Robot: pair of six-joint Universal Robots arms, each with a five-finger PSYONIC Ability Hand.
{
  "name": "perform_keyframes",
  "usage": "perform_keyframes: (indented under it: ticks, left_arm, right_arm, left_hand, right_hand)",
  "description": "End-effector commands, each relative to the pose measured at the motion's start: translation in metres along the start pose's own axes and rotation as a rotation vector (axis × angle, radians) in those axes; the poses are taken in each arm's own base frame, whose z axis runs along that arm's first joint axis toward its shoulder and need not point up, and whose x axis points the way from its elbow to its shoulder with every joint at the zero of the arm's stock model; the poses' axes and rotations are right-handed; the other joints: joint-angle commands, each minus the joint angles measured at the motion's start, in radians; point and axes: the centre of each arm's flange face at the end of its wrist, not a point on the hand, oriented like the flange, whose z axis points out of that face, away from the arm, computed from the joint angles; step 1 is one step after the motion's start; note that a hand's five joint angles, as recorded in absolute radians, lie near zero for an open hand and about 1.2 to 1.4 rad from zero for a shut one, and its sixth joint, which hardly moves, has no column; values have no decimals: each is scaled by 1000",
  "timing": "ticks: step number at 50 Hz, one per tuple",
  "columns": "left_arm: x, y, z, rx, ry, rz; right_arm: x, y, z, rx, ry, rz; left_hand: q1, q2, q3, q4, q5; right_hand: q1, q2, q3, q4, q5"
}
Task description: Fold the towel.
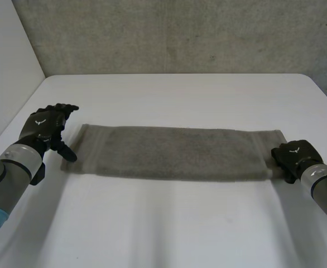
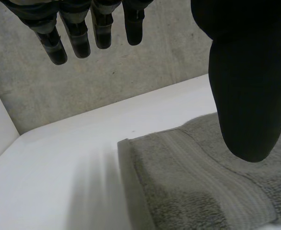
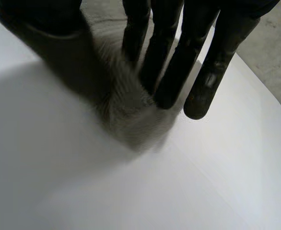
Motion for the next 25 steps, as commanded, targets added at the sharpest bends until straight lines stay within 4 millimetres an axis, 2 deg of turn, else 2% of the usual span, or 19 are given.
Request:
perform_keyframes:
  ticks: [1,3,4,6,7,8,9,11,12,14,15,16,17,19,20,22,23,24,25]
  left_arm:
    - [1,3,-2,5,2,3]
    - [2,4,-3,8,5,4]
    - [3,4,-3,11,7,5]
    - [4,4,-4,18,9,7]
    - [5,5,-4,21,12,8]
    - [6,6,-5,19,15,10]
    - [6,6,-5,19,15,10]
    - [6,5,-5,22,15,10]
    - [7,6,-5,21,17,10]
    - [7,6,-5,21,18,10]
    - [7,6,-5,21,18,10]
    - [7,5,-5,22,18,11]
    - [7,5,-5,22,18,11]
    - [7,5,-5,22,18,12]
    - [8,6,-5,21,20,12]
    - [7,6,-6,21,17,12]
    - [7,6,-5,19,17,11]
    - [8,6,-5,21,18,12]
    - [8,6,-5,21,18,12]
  right_arm:
    - [25,6,6,-39,78,-27]
    - [47,16,6,-102,149,-110]
    - [47,16,6,-102,150,-111]
    - [83,30,3,-190,250,-231]
    - [83,30,3,-190,251,-232]
    - [100,35,1,-223,296,-285]
    - [101,35,1,-224,297,-286]
    - [119,30,3,-228,350,-367]
    - [119,30,3,-228,350,-368]
    - [128,8,5,-167,400,-369]
    - [128,8,5,-167,400,-369]
    - [125,-9,4,-116,406,-365]
    - [125,-9,4,-115,406,-365]
    - [94,-58,-1,45,373,-382]
    - [93,-58,-1,46,373,-382]
    - [40,-107,-12,218,289,-414]
    - [40,-107,-12,219,288,-414]
    - [10,-128,-20,300,236,-433]
    - [10,-128,-20,301,235,-433]
  left_hand:
    - [5,6,6,8,-27]
    - [5,6,6,8,-27]
    - [5,6,6,8,-27]
    - [5,6,6,8,-27]
    - [5,6,6,8,-27]
    - [5,6,6,8,-27]
    - [5,6,6,8,-27]
    - [5,6,6,8,-27]
    - [5,6,6,8,-27]
    - [5,6,6,8,-27]
    - [5,6,6,8,-27]
    - [5,6,6,8,-27]
    - [5,6,6,8,-27]
    - [5,6,6,8,-27]
    - [5,6,6,8,-27]
    - [5,6,6,8,-27]
    - [5,6,6,8,-27]
    - [5,6,6,8,-27]
    - [5,6,6,8,-27]
  right_hand:
    - [160,127,146,141,138]
    - [160,127,146,141,138]
    - [160,127,146,141,138]
    - [160,127,146,141,138]
    - [160,127,146,141,138]
    - [160,127,146,141,138]
    - [160,127,146,141,138]
    - [160,127,146,141,138]
    - [160,127,146,141,138]
    - [160,127,146,141,138]
    - [160,127,146,141,138]
    - [160,127,146,141,138]
    - [160,127,146,141,138]
    - [160,127,146,141,138]
    - [160,127,146,141,138]
    - [160,127,146,141,138]
    - [160,127,146,141,138]
    - [160,127,146,141,138]
    - [160,127,146,141,138]
